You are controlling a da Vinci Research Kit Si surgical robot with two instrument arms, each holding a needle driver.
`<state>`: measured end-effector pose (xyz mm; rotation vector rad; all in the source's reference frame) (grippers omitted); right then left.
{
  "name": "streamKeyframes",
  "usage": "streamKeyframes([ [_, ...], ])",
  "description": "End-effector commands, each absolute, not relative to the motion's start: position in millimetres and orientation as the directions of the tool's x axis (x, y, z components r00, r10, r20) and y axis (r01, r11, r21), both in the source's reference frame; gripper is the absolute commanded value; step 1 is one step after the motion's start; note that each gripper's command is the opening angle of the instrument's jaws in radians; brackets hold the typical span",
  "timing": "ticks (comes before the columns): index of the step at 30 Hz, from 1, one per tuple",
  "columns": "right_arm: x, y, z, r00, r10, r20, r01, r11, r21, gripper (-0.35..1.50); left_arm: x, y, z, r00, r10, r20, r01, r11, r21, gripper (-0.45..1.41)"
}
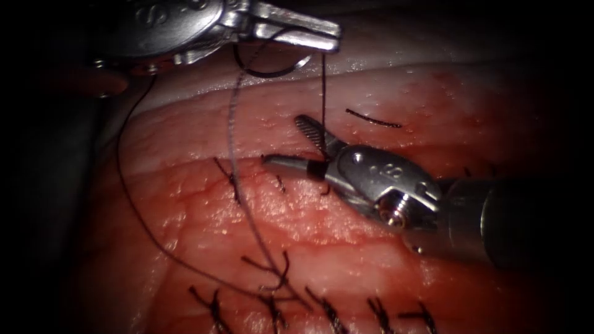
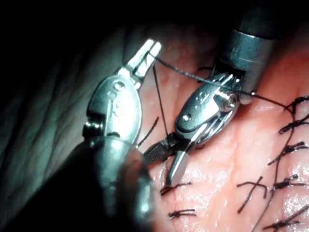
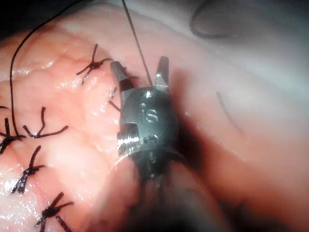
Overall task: Wound Closure
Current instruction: Pull working end taut, then snip suture with blades on right tool
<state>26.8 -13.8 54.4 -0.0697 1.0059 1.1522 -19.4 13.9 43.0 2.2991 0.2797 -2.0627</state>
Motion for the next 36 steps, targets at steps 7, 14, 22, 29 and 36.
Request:
streamKeyframes([
  [7, 27.9, -13.3, 54.8, 0.03, 0.713, -0.701, -0.786, 0.45, 0.424, 0.78, -20.0, 13.9, 43.2, 0.102, 0.102, -0.99, 0.161, -0.983, -0.085, -0.45],
  [14, 28.0, -12.8, 55.2, 0.029, 0.714, -0.7, -0.787, 0.448, 0.424, 0.68, -20.0, 13.7, 43.0, 0.104, 0.101, -0.989, 0.164, -0.983, -0.083, -0.45],
  [22, 28.0, -12.8, 55.2, 0.033, 0.712, -0.702, -0.812, 0.428, 0.396, -0.35, -20.0, 13.3, 42.9, 0.105, 0.098, -0.99, 0.165, -0.983, -0.08, -0.45],
  [29, 27.6, -12.6, 55.4, 0.027, 0.713, -0.701, -0.815, 0.421, 0.397, -0.35, -20.1, 12.7, 42.0, 0.115, 0.097, -0.989, 0.173, -0.982, -0.076, -0.45],
  [36, 21.8, -12.6, 54.2, 0.099, 0.667, -0.738, -0.791, 0.502, 0.348, 0.94, -20.6, 10.3, 39.7, 0.121, 0.083, -0.989, 0.181, -0.982, -0.061, -0.45],
])
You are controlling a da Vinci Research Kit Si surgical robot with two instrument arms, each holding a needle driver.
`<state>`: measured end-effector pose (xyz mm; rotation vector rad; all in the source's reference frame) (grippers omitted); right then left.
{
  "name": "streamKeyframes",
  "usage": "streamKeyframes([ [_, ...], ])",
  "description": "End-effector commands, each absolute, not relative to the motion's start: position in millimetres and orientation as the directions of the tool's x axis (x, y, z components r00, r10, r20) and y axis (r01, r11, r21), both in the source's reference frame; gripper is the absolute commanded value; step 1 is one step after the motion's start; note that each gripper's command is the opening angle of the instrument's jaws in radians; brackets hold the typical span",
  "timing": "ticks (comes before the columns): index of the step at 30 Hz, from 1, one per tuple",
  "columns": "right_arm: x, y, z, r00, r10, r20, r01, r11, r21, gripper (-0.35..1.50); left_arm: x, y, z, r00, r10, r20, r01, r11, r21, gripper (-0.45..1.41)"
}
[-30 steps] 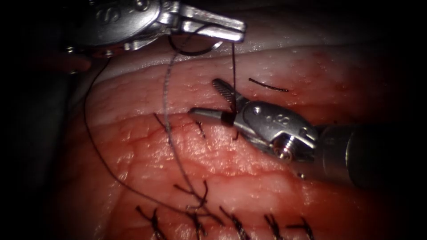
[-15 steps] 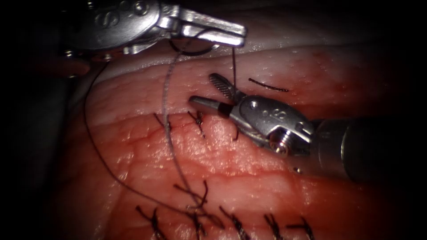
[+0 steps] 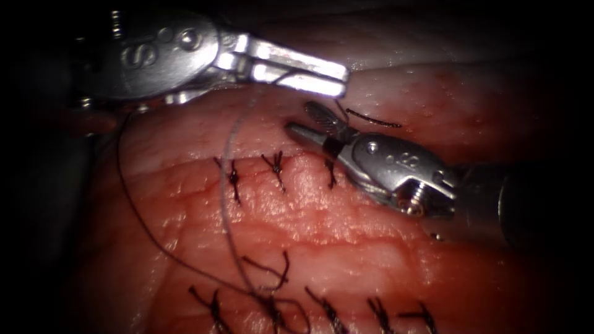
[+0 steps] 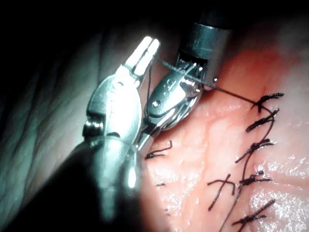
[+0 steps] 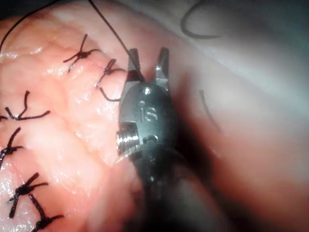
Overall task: Wound Closure
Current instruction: Set down remaining suture from left hand
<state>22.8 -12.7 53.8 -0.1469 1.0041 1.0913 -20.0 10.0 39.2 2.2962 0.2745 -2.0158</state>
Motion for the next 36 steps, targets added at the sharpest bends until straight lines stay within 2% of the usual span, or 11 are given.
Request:
streamKeyframes([
  [1, 20.6, -12.4, 54.0, 0.115, 0.66, -0.742, -0.792, 0.512, 0.332, 1.05, -20.9, 9.7, 39.1, 0.127, 0.08, -0.989, 0.182, -0.982, -0.056, -0.45],
  [2, 17.4, -11.7, 53.5, 0.151, 0.641, -0.752, -0.79, 0.536, 0.298, 1.21, -21.4, 8.7, 38.3, 0.139, 0.074, -0.988, 0.178, -0.983, -0.049, -0.45],
  [7, 10.6, -10.1, 52.3, 0.166, 0.62, -0.767, -0.807, 0.533, 0.255, 1.28, -24.5, 4.9, 36.2, 0.171, 0.044, -0.984, 0.19, -0.982, -0.011, -0.45],
  [15, 6.7, -9.3, 51.2, 0.175, 0.62, -0.765, -0.835, 0.505, 0.219, 1.25, -30.3, -2.5, 36.5, 0.192, 0.012, -0.981, 0.259, -0.965, 0.039, -0.45],
  [16, 6.7, -9.3, 51.2, 0.177, 0.621, -0.764, -0.84, 0.499, 0.211, 1.31, -30.9, -3.3, 36.8, 0.185, 0.02, -0.982, 0.273, -0.962, 0.032, -0.3],
  [17, 6.8, -9.3, 51.2, 0.178, 0.622, -0.763, -0.844, 0.495, 0.207, 1.35, -31.5, -4.2, 37.2, 0.18, 0.032, -0.983, 0.286, -0.958, 0.021, 0.24],
  [19, 7.3, -9.3, 51.2, 0.174, 0.619, -0.766, -0.842, 0.497, 0.21, 1.36, -32.2, -5.5, 37.9, 0.171, 0.057, -0.984, 0.301, -0.954, -0.003, 0.51],
  [20, 8.0, -9.3, 51.2, 0.17, 0.616, -0.769, -0.832, 0.508, 0.222, 1.38, -32.8, -7.0, 38.7, 0.158, 0.084, -0.984, 0.314, -0.949, -0.031, 0.99],
  [23, 9.0, -9.2, 51.3, 0.162, 0.609, -0.776, -0.81, 0.531, 0.248, 1.41, -33.2, -8.4, 39.5, 0.137, 0.08, -0.987, 0.308, -0.951, -0.035, 1.23],
  [26, 10.6, -9.0, 51.4, 0.165, 0.595, -0.786, -0.775, 0.572, 0.27, 1.46, -32.9, -8.9, 40.2, 0.086, 0.07, -0.994, 0.27, -0.962, -0.045, 1.35],
  [36, 14.8, -9.7, 50.9, 0.308, 0.494, -0.813, -0.644, 0.738, 0.205, 1.38, -27.8, -4.9, 42.0, -0.129, 0.104, -0.986, 0.038, -0.993, -0.11, 1.33],
])
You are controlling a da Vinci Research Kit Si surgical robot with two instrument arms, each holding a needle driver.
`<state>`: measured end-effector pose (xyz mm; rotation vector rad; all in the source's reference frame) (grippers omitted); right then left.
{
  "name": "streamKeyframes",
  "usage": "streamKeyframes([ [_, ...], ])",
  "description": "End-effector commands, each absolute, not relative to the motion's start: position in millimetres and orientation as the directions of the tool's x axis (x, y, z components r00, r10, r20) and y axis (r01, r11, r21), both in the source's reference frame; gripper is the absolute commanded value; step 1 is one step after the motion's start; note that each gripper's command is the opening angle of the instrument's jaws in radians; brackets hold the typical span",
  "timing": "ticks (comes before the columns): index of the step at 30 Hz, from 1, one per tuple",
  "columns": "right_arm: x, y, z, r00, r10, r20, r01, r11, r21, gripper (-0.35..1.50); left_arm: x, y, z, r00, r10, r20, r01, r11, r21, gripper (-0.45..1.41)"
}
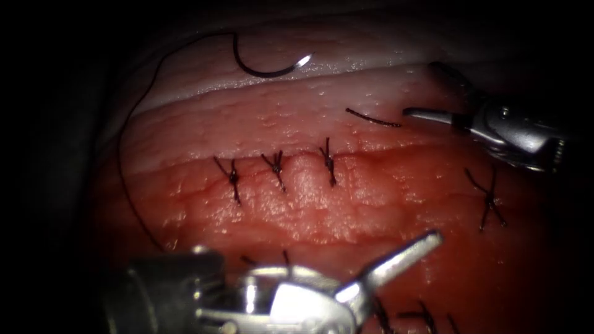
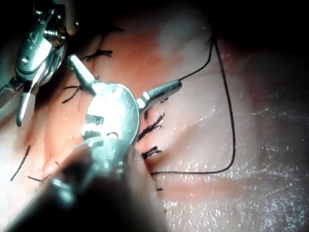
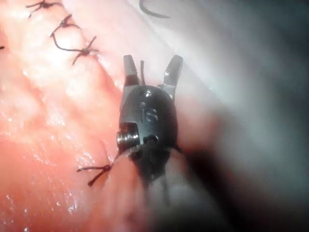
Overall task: Wound Closure
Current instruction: Set down remaining suture from left hand, then pick up tail of remaining suture with left end-effector
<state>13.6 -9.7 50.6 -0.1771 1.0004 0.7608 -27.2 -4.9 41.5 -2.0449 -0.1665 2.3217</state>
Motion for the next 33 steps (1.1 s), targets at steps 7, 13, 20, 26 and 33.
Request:
streamKeyframes([
  [7, 15.3, -10.0, 50.6, 0.315, 0.474, -0.822, -0.591, 0.776, 0.221, 1.33, -22.9, -3.0, 46.0, -0.207, 0.137, -0.969, -0.038, -0.991, -0.132, 1.04],
  [13, 15.2, -9.9, 50.7, 0.375, 0.445, -0.813, -0.521, 0.826, 0.212, 1.35, -20.0, -0.3, 52.4, -0.253, 0.193, -0.948, -0.091, -0.98, -0.176, 0.79],
  [20, 14.6, -11.0, 50.5, 0.361, 0.382, -0.851, -0.442, 0.874, 0.205, 1.3, -20.5, 1.4, 57.8, -0.275, 0.258, -0.926, -0.159, -0.962, -0.221, 0.54],
  [26, 15.0, -11.8, 50.8, 0.343, 0.365, -0.865, -0.414, 0.886, 0.21, 1.21, -21.7, 0.8, 61.1, -0.263, 0.354, -0.898, -0.21, -0.929, -0.305, 0.1],
  [33, 15.1, -12.0, 51.1, 0.343, 0.363, -0.866, -0.416, 0.886, 0.206, 1.2, -22.0, 0.8, 60.7, -0.249, 0.379, -0.891, -0.207, -0.92, -0.333, -0.07],
])
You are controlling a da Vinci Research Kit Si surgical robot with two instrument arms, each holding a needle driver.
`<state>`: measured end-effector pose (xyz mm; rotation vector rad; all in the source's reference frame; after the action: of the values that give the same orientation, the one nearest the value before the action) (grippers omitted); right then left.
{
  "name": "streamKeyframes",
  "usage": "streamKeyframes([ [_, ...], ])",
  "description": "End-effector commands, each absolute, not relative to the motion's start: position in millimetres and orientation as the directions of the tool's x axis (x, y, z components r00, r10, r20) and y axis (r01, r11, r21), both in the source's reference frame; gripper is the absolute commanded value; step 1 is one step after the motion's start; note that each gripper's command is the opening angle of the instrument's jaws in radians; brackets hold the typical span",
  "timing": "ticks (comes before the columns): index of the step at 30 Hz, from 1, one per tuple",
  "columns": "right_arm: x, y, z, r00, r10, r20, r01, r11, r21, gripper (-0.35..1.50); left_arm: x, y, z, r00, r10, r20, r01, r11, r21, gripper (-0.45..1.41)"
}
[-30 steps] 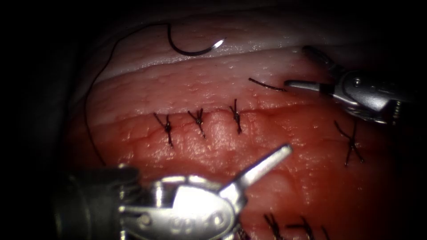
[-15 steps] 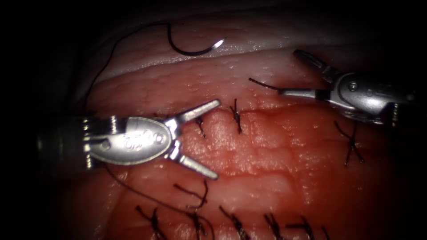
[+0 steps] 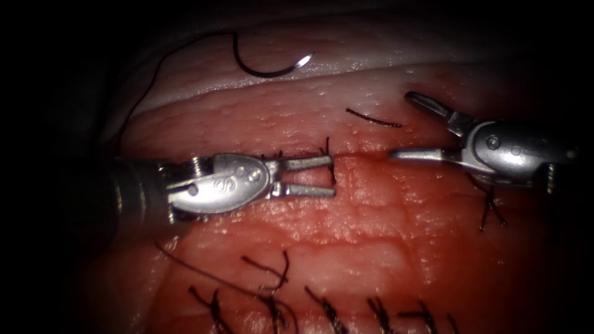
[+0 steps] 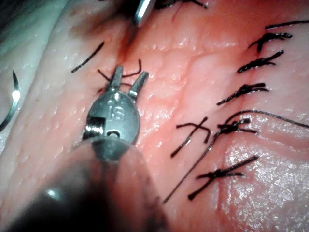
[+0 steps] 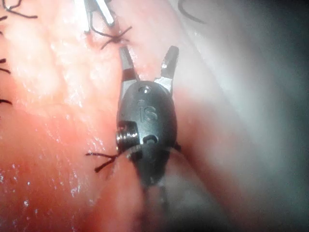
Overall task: Wound Closure
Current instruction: Pick up tail of remaining suture with left end-effector, then snip excess with right-hand blades
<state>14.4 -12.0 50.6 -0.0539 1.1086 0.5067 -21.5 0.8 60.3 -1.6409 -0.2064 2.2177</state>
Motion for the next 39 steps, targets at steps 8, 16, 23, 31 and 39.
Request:
streamKeyframes([
  [8, 15.3, -12.1, 51.2, 0.341, 0.361, -0.868, -0.414, 0.887, 0.206, 1.2, -22.5, 0.7, 60.2, -0.238, 0.38, -0.894, -0.193, -0.92, -0.34, -0.07],
  [16, 15.5, -12.5, 51.6, 0.347, 0.357, -0.867, -0.409, 0.89, 0.203, 1.2, -22.7, 0.6, 59.0, -0.227, 0.391, -0.892, -0.183, -0.917, -0.356, -0.05],
  [23, 16.0, -13.7, 52.2, 0.366, 0.326, -0.872, -0.369, 0.911, 0.185, 1.2, -22.3, 1.0, 59.4, -0.22, 0.391, -0.894, -0.182, -0.917, -0.356, -0.45],
  [31, 19.3, -15.9, 52.6, 0.38, 0.155, -0.912, -0.257, 0.965, 0.057, 1.26, -21.2, 1.2, 59.3, -0.214, 0.381, -0.899, -0.179, -0.92, -0.348, -0.45],
  [39, 23.3, -15.7, 52.6, 0.405, 0.084, -0.91, -0.251, 0.968, -0.022, 1.23, -20.5, 2.0, 59.0, -0.187, 0.377, -0.907, -0.195, -0.919, -0.342, -0.45],
])
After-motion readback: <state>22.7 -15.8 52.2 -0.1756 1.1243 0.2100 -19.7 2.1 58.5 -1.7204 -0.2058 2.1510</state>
